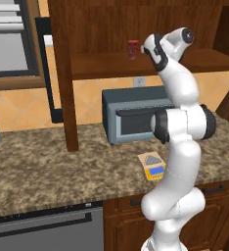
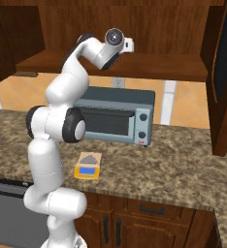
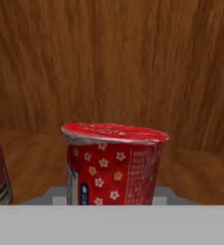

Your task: Pick the yogurt and place it on the digital scale for weighing, and close the cabinet.

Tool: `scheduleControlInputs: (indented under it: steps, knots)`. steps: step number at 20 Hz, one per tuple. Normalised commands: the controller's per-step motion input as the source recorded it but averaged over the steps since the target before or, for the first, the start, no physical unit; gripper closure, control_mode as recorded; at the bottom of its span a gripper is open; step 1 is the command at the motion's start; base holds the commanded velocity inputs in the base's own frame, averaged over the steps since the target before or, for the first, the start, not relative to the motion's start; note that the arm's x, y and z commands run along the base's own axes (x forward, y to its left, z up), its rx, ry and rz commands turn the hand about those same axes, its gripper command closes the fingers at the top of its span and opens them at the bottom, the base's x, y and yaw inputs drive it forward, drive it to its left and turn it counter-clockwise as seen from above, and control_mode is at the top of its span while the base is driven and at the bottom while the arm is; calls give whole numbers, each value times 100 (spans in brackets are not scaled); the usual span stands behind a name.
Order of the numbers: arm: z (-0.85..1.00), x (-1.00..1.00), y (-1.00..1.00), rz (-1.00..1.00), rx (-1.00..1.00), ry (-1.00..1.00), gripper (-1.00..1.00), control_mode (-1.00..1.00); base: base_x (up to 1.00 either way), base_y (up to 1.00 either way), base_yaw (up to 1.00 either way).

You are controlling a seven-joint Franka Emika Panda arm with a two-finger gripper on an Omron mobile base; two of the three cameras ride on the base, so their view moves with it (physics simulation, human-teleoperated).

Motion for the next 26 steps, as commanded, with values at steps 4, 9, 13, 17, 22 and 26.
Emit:
scheduleControlInputs:
  steps: [4, 9, 13, 17, 22, 26]
  knots:
    - [-3, -8, -24, 3, 0, -3, 100, -100, 0, 0, 0]
    - [0, -58, -23, 1, 11, -26, 100, -100, 0, 0, 0]
    - [0, -73, -15, 0, 13, -29, 100, -100, 0, 0, 0]
    - [-14, -94, -23, 0, 16, -28, 100, -100, 0, 0, 0]
    - [22, -100, -3, 1, 7, -7, 100, -100, 0, 0, 0]
    - [47, -100, -29, 5, -1, 1, 100, -100, 0, 0, 0]
